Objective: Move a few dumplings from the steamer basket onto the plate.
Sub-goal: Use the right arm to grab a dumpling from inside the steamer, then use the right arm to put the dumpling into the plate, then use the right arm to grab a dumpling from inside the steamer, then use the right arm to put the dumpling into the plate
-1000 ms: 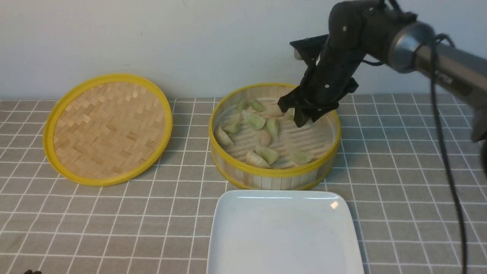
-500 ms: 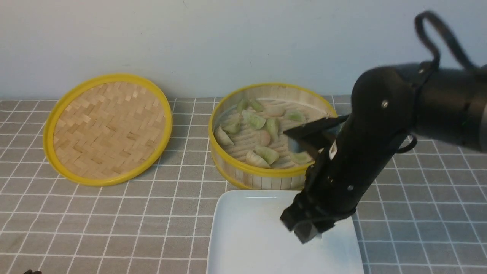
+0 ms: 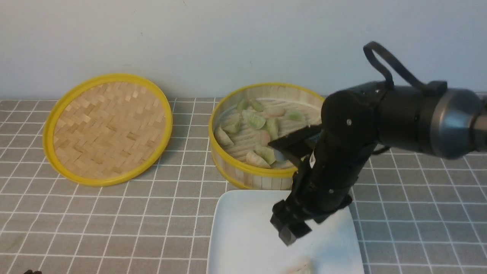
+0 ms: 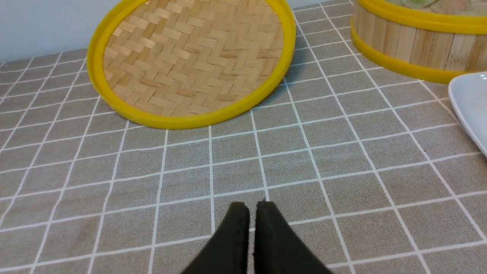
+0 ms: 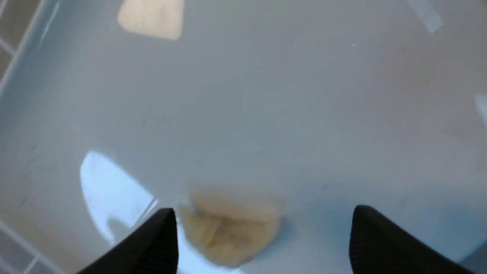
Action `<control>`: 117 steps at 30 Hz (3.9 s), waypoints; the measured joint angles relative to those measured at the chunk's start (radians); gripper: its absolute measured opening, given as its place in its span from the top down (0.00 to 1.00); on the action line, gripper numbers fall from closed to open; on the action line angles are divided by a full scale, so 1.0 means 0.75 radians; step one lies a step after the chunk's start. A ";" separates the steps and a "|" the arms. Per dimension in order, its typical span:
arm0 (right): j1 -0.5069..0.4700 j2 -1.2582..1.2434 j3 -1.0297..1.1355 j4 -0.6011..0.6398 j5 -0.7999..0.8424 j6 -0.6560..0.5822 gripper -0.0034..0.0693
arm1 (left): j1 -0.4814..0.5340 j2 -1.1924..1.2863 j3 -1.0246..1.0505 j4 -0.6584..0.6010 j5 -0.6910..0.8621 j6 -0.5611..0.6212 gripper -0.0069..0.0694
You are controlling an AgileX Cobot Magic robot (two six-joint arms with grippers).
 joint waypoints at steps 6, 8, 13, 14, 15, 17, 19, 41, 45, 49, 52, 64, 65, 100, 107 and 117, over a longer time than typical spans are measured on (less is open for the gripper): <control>-0.142 0.106 -0.438 -0.067 -0.008 0.045 0.21 | 0.000 0.000 0.000 0.000 0.000 0.000 0.90; -0.180 0.171 -0.560 -0.049 0.008 0.016 0.21 | 0.000 0.000 0.000 0.000 0.000 0.000 0.90; -0.210 0.431 -0.839 -0.009 0.114 -0.095 0.25 | 0.000 0.000 0.000 0.000 0.000 0.000 0.90; -0.210 0.474 -0.868 -0.002 0.127 -0.100 0.25 | 0.000 0.000 0.000 0.000 0.000 0.000 0.90; -0.210 0.525 -0.899 0.006 0.144 -0.104 0.26 | 0.000 0.000 0.000 0.000 0.000 0.000 0.90; -0.210 0.624 -0.944 0.019 0.170 -0.107 0.26 | 0.000 0.000 0.000 0.000 0.000 0.000 0.90; -0.210 0.679 -0.956 0.034 0.173 -0.109 0.28 | 0.000 0.000 0.000 0.000 0.000 0.000 0.90; -0.210 0.634 -1.051 0.094 0.184 -0.092 0.63 | 0.000 0.000 0.000 0.000 0.000 0.000 0.90; -0.210 0.389 -0.843 0.105 0.181 -0.082 0.63 | 0.000 0.000 0.000 0.000 0.000 0.000 0.90; -0.210 0.165 -0.505 0.138 0.181 -0.080 0.63 | 0.000 0.000 0.000 0.000 0.001 0.000 0.90; -0.208 0.071 -0.213 0.189 0.181 -0.077 0.63 | 0.000 0.000 0.000 0.000 0.001 0.000 0.90; -0.101 0.134 0.079 0.256 -0.016 -0.120 0.40 | 0.000 0.000 0.000 0.000 0.001 0.000 0.90; -0.101 0.134 0.062 0.252 -0.008 -0.133 0.33 | 0.000 0.000 0.000 0.000 0.001 0.000 0.90; -0.302 0.614 -0.962 -0.100 0.184 -0.001 0.78 | 0.000 0.000 0.000 0.000 0.001 0.000 0.90; -0.288 0.146 -0.682 0.053 0.182 0.007 0.78 | 0.000 0.000 0.000 0.000 0.001 0.000 0.90; -0.167 -0.038 -0.005 0.163 0.102 -0.006 0.78 | 0.000 0.000 0.000 0.000 0.001 0.000 0.90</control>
